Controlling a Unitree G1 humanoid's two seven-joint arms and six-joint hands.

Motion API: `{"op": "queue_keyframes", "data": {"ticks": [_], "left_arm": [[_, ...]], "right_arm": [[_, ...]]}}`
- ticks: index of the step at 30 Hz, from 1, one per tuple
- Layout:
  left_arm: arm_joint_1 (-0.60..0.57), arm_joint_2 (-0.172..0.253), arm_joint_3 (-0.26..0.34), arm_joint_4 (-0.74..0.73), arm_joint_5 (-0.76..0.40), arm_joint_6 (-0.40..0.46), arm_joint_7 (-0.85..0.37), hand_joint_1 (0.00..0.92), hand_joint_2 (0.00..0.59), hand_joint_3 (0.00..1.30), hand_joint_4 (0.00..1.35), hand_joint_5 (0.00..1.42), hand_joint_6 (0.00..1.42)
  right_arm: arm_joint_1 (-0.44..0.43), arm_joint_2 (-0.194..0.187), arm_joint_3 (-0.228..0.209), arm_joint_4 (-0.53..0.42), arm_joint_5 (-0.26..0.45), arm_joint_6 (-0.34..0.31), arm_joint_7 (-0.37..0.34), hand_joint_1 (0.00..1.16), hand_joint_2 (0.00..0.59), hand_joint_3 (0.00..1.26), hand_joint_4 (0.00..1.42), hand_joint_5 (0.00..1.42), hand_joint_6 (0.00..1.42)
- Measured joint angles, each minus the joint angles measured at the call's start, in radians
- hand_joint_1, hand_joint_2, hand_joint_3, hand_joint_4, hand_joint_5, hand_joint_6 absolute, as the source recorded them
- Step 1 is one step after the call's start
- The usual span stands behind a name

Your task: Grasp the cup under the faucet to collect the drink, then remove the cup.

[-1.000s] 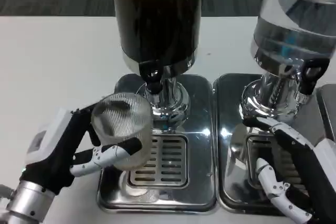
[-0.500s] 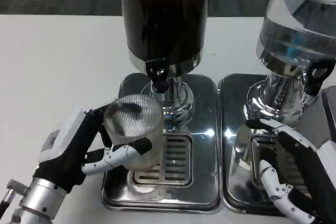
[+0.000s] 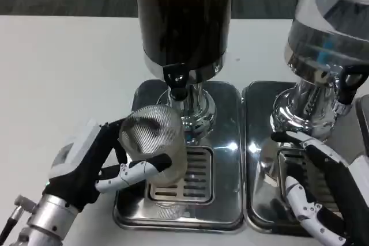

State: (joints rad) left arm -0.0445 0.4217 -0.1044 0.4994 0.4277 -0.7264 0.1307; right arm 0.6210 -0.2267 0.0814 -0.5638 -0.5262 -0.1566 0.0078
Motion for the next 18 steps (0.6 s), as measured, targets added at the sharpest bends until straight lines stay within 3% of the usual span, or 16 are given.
{"op": "queue_keyframes", "data": {"ticks": [18], "left_arm": [[0.001,0.014,0.015,0.000,0.007,-0.002,0.001,0.158,0.177,0.47,0.49,0.82,0.96]], "right_arm": [[-0.014,0.008,0.002,0.000,0.000,0.000,0.000,0.43,0.586,0.27,0.17,0.13,0.10]]}}
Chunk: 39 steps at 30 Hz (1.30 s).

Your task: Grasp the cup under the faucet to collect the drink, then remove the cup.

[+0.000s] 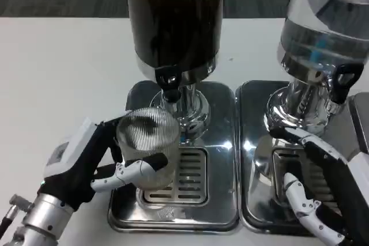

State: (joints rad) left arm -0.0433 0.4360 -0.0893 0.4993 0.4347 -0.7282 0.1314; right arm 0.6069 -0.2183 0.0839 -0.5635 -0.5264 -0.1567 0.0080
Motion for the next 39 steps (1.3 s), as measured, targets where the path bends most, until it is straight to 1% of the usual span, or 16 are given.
{"op": "queue_keyframes", "data": {"ticks": [5,17,24,29,32,39], "left_arm": [[0.002,0.014,0.003,0.000,0.003,-0.001,0.007,0.158,0.177,0.47,0.49,0.82,0.96],[0.002,0.014,-0.003,0.046,0.009,-0.004,0.025,0.162,0.181,0.47,0.49,0.82,0.96],[0.002,0.014,-0.010,0.080,0.012,-0.006,0.038,0.162,0.181,0.47,0.49,0.82,0.96],[-0.005,0.008,-0.024,0.089,0.019,-0.007,0.045,0.162,0.181,0.47,0.49,0.82,0.96],[-0.020,0.003,-0.035,0.099,0.040,-0.007,0.057,0.162,0.181,0.47,0.49,0.82,0.96],[-0.037,-0.008,-0.047,0.105,0.046,-0.009,0.060,0.162,0.181,0.47,0.49,0.82,0.96]], "right_arm": [[-0.013,-0.001,0.000,0.003,0.001,0.000,0.000,0.43,0.586,0.27,0.17,0.13,0.10],[-0.009,-0.002,-0.006,0.004,0.003,0.000,0.000,0.44,0.586,0.27,0.17,0.13,0.10],[-0.009,-0.010,-0.011,0.004,0.005,0.000,0.001,0.44,0.586,0.27,0.17,0.13,0.10],[-0.008,-0.011,-0.018,0.003,0.006,0.000,0.003,0.44,0.586,0.27,0.17,0.13,0.11],[-0.003,-0.011,-0.019,0.001,0.006,0.000,0.003,0.44,0.586,0.27,0.17,0.13,0.11],[0.003,-0.008,-0.019,-0.003,0.006,0.000,0.003,0.44,0.586,0.27,0.17,0.13,0.11]]}}
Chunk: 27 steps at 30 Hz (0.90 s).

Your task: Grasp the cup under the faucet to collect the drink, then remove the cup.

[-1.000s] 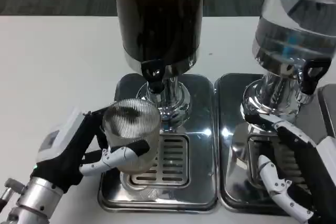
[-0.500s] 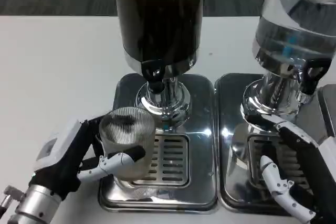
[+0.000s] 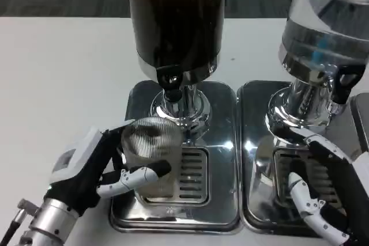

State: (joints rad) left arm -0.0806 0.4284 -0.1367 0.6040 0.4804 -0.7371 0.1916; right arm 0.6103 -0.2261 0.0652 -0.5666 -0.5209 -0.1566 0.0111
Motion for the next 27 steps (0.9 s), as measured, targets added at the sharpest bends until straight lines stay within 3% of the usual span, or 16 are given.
{"op": "queue_keyframes", "data": {"ticks": [18,27], "left_arm": [[-0.057,-0.015,-0.029,0.066,0.000,-0.035,-0.001,0.158,0.176,0.47,0.49,0.81,0.95],[-0.073,-0.013,-0.041,0.066,0.045,-0.026,0.019,0.111,0.169,0.41,0.40,0.61,0.68]], "right_arm": [[0.022,0.031,0.018,-0.023,-0.032,0.001,-0.001,0.45,0.586,0.27,0.17,0.13,0.11],[0.022,0.043,0.019,-0.023,-0.037,0.001,-0.001,0.45,0.586,0.27,0.17,0.13,0.11]]}}
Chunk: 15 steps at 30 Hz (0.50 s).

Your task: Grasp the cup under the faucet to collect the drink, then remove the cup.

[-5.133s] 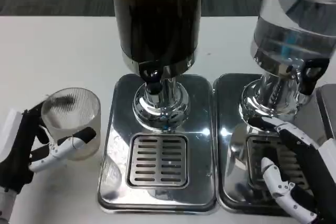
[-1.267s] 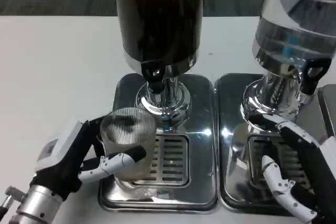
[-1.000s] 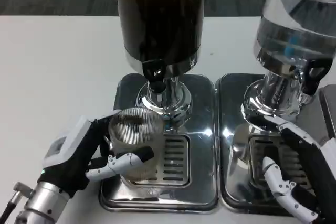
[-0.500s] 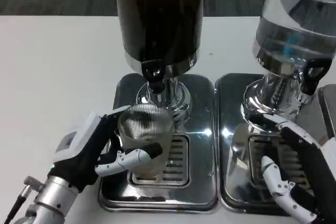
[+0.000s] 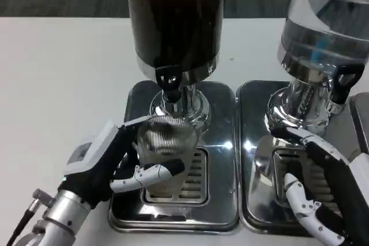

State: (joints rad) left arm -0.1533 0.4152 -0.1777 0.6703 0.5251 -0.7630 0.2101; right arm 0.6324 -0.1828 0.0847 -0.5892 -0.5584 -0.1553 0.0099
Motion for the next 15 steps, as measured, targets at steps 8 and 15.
{"op": "queue_keyframes", "data": {"ticks": [8,15], "left_arm": [[-0.001,0.007,-0.003,-0.025,0.028,0.023,0.000,0.083,0.164,0.38,0.36,0.53,0.55],[0.000,0.013,-0.003,-0.038,0.032,0.034,0.000,0.059,0.150,0.36,0.30,0.46,0.46]], "right_arm": [[0.004,0.014,0.001,0.000,-0.002,0.000,0.000,0.45,0.586,0.27,0.17,0.13,0.11],[0.004,0.014,0.001,0.000,-0.002,0.001,0.000,0.45,0.586,0.27,0.17,0.13,0.11]]}}
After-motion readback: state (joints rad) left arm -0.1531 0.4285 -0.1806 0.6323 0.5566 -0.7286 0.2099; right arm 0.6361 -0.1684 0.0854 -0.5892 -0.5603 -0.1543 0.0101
